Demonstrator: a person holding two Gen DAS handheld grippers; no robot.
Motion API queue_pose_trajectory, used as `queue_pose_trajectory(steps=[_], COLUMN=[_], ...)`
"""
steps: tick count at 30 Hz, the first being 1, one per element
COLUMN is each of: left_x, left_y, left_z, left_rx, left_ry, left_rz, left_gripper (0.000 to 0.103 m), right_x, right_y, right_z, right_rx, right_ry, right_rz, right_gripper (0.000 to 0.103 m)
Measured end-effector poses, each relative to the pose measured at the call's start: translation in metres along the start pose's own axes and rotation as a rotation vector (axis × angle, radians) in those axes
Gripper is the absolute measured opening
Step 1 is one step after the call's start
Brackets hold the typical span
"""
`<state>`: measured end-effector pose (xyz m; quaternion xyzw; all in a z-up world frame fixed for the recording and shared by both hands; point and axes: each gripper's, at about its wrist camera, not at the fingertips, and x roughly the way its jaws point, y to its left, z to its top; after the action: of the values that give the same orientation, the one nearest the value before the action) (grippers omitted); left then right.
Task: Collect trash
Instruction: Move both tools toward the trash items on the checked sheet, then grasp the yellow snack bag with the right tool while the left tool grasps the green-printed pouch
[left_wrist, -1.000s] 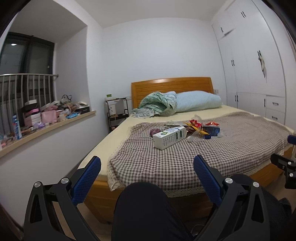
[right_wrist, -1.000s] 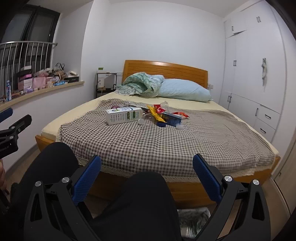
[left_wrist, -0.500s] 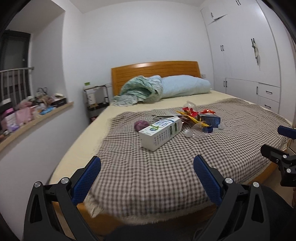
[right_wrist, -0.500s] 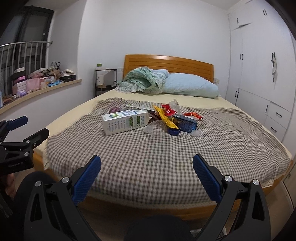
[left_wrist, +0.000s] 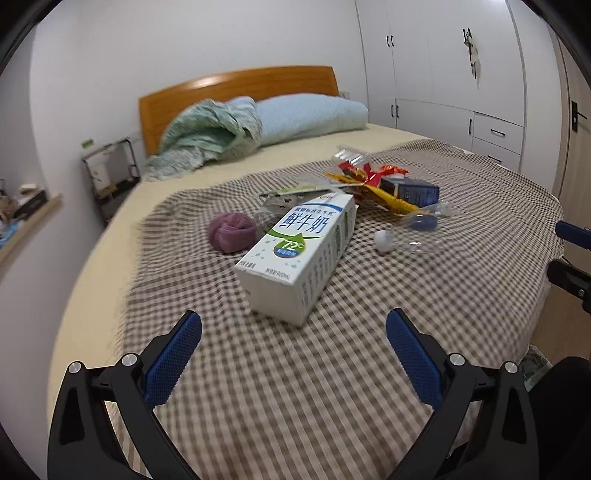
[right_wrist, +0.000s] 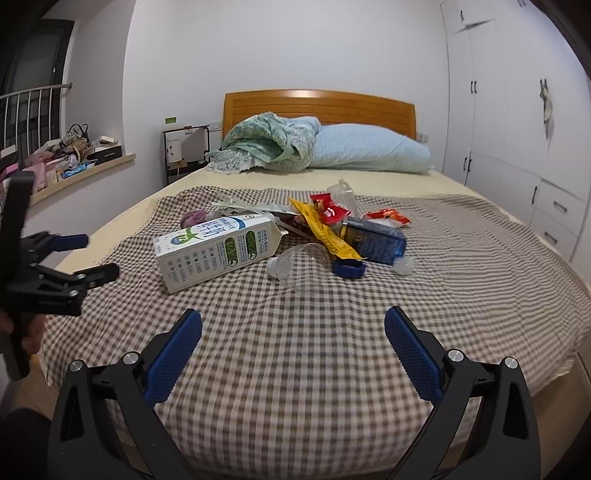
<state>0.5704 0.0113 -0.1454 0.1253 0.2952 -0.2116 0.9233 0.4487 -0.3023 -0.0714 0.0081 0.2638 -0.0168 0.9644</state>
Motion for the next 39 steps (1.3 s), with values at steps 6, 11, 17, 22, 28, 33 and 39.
queue_pose_trajectory(steps=[6, 11, 17, 22, 28, 33, 39], left_x=[0.06, 0.104, 0.124, 0.144, 0.148, 0.134, 0.101], left_y=[0.019, 0.034, 0.04, 0.05, 0.056, 0.057, 0.075], left_z=[0.01, 0.009, 0.012, 0.013, 0.012, 0.01, 0.041], left_rx=[-0.013, -0.05, -0.083, -0.18, -0.247, -0.229, -0.17], left_ry=[0.001, 0.03, 0.033, 0.087, 0.104, 0.071, -0.015], left_rz=[-0.075, -0.186, -0.284, -0.341, -0.367, -0.313, -0.281], left_gripper=[0.097, 0.096, 0.096, 0.096, 0.096, 0.096, 0.095], right_x=[0.046, 0.081, 0.112, 0.129, 0.145, 0.168, 0.214], right_y=[-0.016, -0.029, -0.039, -0.055, -0.06, -0.024, -0.036], right_z=[0.012, 0.017, 0.027, 0.042, 0.078, 0.114, 0.121], right_rx=[0.028, 0.03, 0.024, 0.047, 0.039, -0.139, -0.194], right_ry=[0.026, 0.043, 0.05, 0.042, 0.031, 0.038, 0.181], right_rz=[0.01, 0.011, 0.041, 0.045, 0.103, 0.15, 0.064], right_gripper=[0.095, 0.095, 0.095, 0.095, 0.095, 0.095, 0.095])
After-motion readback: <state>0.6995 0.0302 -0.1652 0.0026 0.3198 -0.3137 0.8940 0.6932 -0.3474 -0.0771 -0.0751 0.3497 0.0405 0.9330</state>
